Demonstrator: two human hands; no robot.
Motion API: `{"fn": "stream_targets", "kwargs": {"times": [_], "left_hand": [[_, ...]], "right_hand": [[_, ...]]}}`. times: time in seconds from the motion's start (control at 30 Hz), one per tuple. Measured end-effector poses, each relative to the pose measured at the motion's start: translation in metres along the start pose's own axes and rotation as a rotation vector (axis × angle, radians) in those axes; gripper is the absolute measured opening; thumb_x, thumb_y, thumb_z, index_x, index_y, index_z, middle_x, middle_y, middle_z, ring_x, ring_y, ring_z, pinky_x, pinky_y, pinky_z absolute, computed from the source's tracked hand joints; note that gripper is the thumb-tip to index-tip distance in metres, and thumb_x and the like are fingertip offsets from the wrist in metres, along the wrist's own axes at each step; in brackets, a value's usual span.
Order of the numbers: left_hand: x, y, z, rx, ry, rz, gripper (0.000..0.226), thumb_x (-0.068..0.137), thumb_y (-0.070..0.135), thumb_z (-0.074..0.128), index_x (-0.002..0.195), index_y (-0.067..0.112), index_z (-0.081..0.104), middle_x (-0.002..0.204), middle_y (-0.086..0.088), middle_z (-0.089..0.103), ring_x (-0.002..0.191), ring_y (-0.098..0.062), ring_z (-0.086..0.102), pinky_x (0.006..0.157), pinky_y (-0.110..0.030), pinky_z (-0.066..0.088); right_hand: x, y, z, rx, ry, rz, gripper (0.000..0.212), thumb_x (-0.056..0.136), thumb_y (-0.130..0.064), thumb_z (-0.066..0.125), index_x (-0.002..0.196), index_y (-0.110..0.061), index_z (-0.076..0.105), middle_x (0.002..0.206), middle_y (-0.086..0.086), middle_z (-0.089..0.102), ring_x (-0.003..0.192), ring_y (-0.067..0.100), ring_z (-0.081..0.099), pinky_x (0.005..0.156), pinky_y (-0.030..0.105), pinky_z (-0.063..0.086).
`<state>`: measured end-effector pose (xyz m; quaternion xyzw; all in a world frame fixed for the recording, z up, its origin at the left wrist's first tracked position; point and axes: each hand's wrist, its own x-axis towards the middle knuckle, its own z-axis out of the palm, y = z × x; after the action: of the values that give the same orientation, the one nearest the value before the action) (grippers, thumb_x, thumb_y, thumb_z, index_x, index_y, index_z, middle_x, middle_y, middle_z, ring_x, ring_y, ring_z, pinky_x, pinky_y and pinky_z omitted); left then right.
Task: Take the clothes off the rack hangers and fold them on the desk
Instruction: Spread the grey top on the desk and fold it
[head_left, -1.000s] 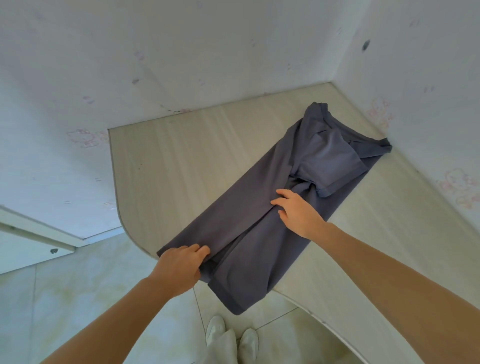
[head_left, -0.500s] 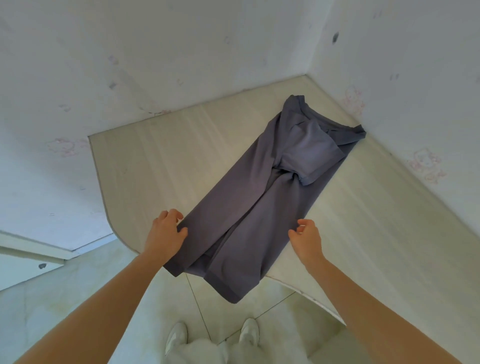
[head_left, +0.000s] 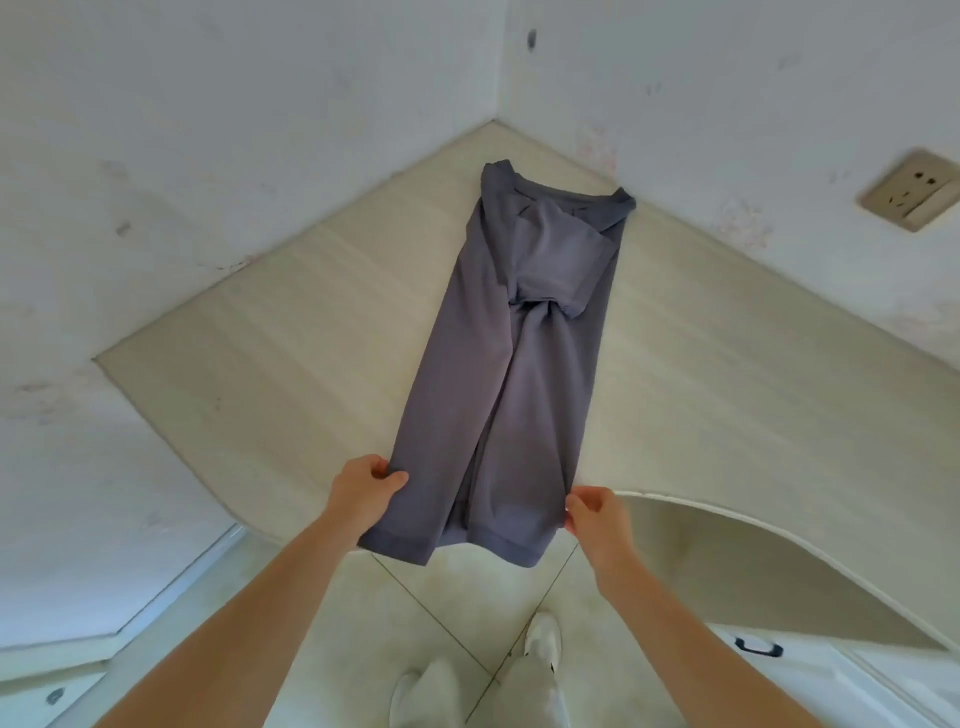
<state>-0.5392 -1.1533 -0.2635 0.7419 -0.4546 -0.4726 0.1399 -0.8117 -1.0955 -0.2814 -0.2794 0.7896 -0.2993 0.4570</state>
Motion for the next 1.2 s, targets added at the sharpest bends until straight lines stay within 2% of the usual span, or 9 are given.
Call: {"fn": "stream_targets", "kwargs": {"times": [0.13, 0.33, 0.57, 0.7, 0.77, 0.9, 0.97, 1.03, 1.2], "left_hand": [[-0.007, -0.002, -0.005, -0.033, -0.05, 0.039, 0.015, 0.094, 0.017, 0.058, 0.082, 0.009, 0.055, 0.082, -0.006, 0.062, 0.078, -0.027, 0.058, 0.06, -0.033, 0.043], [-0.009, -0.003, -0.009, -0.077, -0.064, 0.038, 0.012, 0.096, 0.013, 0.054, 0.102, 0.002, 0.054, 0.096, -0.011, 0.059, 0.086, -0.028, 0.056, 0.059, -0.031, 0.04], [-0.018, -0.012, -0.015, -0.108, -0.003, 0.014, 0.02, 0.094, 0.015, 0.059, 0.11, 0.003, 0.057, 0.107, -0.012, 0.061, 0.096, -0.032, 0.059, 0.072, -0.036, 0.045], [-0.032, -0.016, -0.023, -0.092, -0.029, 0.038, 0.031, 0.091, 0.018, 0.063, 0.118, 0.015, 0.048, 0.107, -0.008, 0.058, 0.097, -0.03, 0.06, 0.08, -0.043, 0.053], [-0.04, -0.015, -0.026, -0.091, -0.109, 0.086, 0.039, 0.091, 0.019, 0.063, 0.124, 0.025, 0.042, 0.106, -0.007, 0.062, 0.096, -0.03, 0.063, 0.083, -0.048, 0.055], [-0.047, 0.008, -0.035, -0.102, -0.176, 0.242, 0.021, 0.091, 0.013, 0.062, 0.108, 0.024, 0.058, 0.096, -0.008, 0.068, 0.091, -0.026, 0.066, 0.079, -0.041, 0.055], [-0.049, 0.027, -0.04, -0.095, -0.172, 0.277, 0.006, 0.09, 0.013, 0.064, 0.09, 0.015, 0.069, 0.09, -0.006, 0.069, 0.086, -0.022, 0.064, 0.073, -0.031, 0.05], [-0.049, 0.049, -0.046, -0.106, -0.217, 0.276, 0.016, 0.091, 0.015, 0.063, 0.084, 0.005, 0.073, 0.083, -0.006, 0.067, 0.08, -0.019, 0.059, 0.065, -0.025, 0.044], [-0.025, 0.099, -0.061, -0.097, -0.312, 0.251, 0.029, 0.096, 0.025, 0.057, 0.084, 0.008, 0.076, 0.092, -0.009, 0.07, 0.077, -0.018, 0.059, 0.063, -0.024, 0.047]], "right_hand": [[-0.02, 0.006, 0.009, 0.131, -0.102, 0.238, 0.017, 0.096, -0.027, 0.056, 0.101, -0.011, 0.059, 0.091, 0.006, 0.065, 0.071, 0.021, 0.062, 0.051, 0.024, 0.046], [-0.035, 0.01, 0.017, 0.177, -0.184, 0.288, 0.022, 0.095, -0.021, 0.059, 0.109, -0.006, 0.055, 0.067, 0.008, 0.053, 0.043, 0.014, 0.041, 0.041, 0.021, 0.025], [-0.049, 0.006, 0.014, 0.231, -0.053, 0.257, 0.019, 0.094, -0.022, 0.059, 0.11, -0.012, 0.056, 0.104, 0.008, 0.065, 0.093, 0.027, 0.061, 0.069, 0.034, 0.054], [-0.064, 0.009, 0.004, 0.147, -0.018, 0.218, 0.026, 0.094, -0.019, 0.057, 0.115, -0.004, 0.056, 0.102, 0.009, 0.065, 0.097, 0.029, 0.062, 0.086, 0.043, 0.054], [-0.074, 0.005, -0.001, 0.095, 0.019, 0.191, 0.029, 0.093, -0.02, 0.058, 0.118, -0.008, 0.051, 0.105, 0.008, 0.062, 0.096, 0.027, 0.061, 0.082, 0.041, 0.053], [-0.082, -0.016, -0.015, 0.183, 0.083, 0.05, 0.041, 0.089, -0.011, 0.061, 0.118, -0.03, 0.039, 0.1, 0.009, 0.062, 0.092, 0.025, 0.062, 0.068, 0.031, 0.048], [-0.081, -0.029, -0.023, 0.167, 0.095, -0.001, 0.023, 0.088, -0.006, 0.059, 0.103, -0.024, 0.058, 0.094, 0.005, 0.065, 0.089, 0.023, 0.062, 0.067, 0.027, 0.047], [-0.077, -0.043, -0.03, 0.175, 0.106, -0.012, 0.02, 0.088, -0.006, 0.058, 0.083, -0.021, 0.069, 0.088, -0.001, 0.066, 0.09, 0.019, 0.059, 0.069, 0.026, 0.044], [-0.058, -0.091, -0.054, 0.293, 0.012, 0.061, 0.02, 0.086, -0.015, 0.058, 0.09, -0.008, 0.076, 0.093, 0.01, 0.071, 0.083, 0.026, 0.061, 0.07, 0.033, 0.045]]}}
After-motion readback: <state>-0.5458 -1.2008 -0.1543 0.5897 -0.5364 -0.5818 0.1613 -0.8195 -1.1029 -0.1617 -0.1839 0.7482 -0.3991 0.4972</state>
